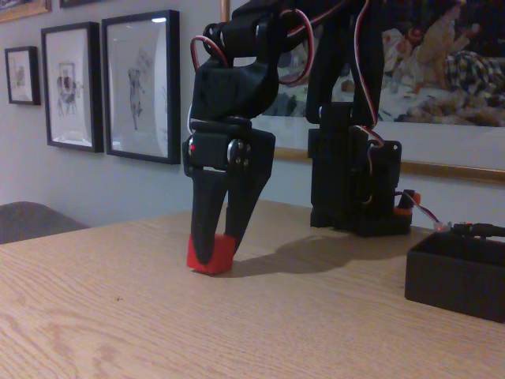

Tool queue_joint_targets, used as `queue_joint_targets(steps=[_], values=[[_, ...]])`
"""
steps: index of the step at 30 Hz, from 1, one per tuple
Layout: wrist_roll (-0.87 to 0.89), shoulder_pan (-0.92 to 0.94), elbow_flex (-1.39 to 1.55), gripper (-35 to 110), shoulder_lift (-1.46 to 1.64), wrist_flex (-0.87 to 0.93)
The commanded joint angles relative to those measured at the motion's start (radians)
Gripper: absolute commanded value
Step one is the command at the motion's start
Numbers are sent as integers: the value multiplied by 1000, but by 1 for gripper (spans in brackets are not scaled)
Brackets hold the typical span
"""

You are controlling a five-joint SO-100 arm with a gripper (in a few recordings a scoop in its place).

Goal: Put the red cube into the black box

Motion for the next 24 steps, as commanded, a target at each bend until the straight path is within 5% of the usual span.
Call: queue_joint_targets(steps=[1,12,24], values=[[9,15,-6,6,95,46],[20,321,-178,3,337,367],[-149,825,-262,1,247,396]])
